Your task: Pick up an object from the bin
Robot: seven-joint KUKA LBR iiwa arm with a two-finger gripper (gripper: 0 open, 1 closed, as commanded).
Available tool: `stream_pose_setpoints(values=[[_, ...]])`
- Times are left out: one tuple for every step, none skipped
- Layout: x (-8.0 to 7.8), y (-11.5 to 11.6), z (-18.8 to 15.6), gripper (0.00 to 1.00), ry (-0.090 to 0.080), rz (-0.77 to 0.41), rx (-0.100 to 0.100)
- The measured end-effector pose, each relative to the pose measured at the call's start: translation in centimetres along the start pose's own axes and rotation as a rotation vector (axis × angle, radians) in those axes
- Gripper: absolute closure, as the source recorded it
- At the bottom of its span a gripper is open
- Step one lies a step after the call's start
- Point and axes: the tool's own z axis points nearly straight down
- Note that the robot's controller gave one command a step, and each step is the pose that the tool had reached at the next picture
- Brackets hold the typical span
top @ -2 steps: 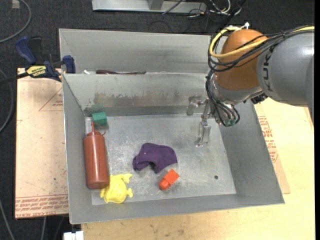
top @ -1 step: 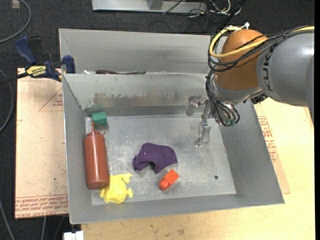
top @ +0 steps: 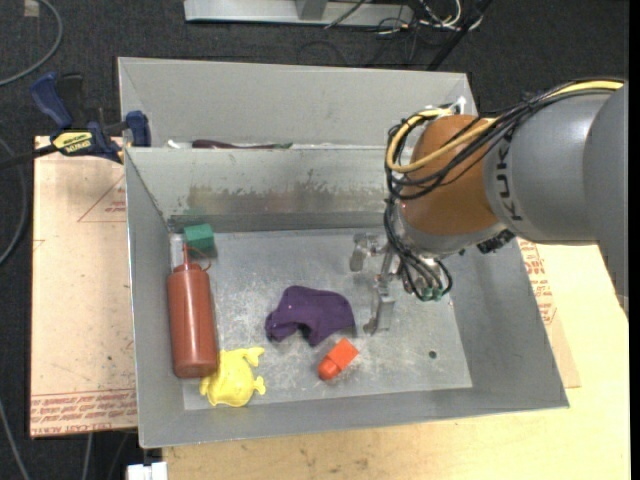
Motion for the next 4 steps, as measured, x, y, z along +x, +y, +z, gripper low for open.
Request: stream_pose_setpoints(values=[[1.1, 0.9, 0.8, 0.0, 0.005, -0.003, -0.001], [1.1, 0.9, 0.8, 0.0, 0.005, -0.003, -0.001], [2.1, 0.6, -1.9, 0.0, 0.001, -0.021, -0.001], [2.3, 1.1, -2.1, 0.0, 0.002, -0.002, -0.001]])
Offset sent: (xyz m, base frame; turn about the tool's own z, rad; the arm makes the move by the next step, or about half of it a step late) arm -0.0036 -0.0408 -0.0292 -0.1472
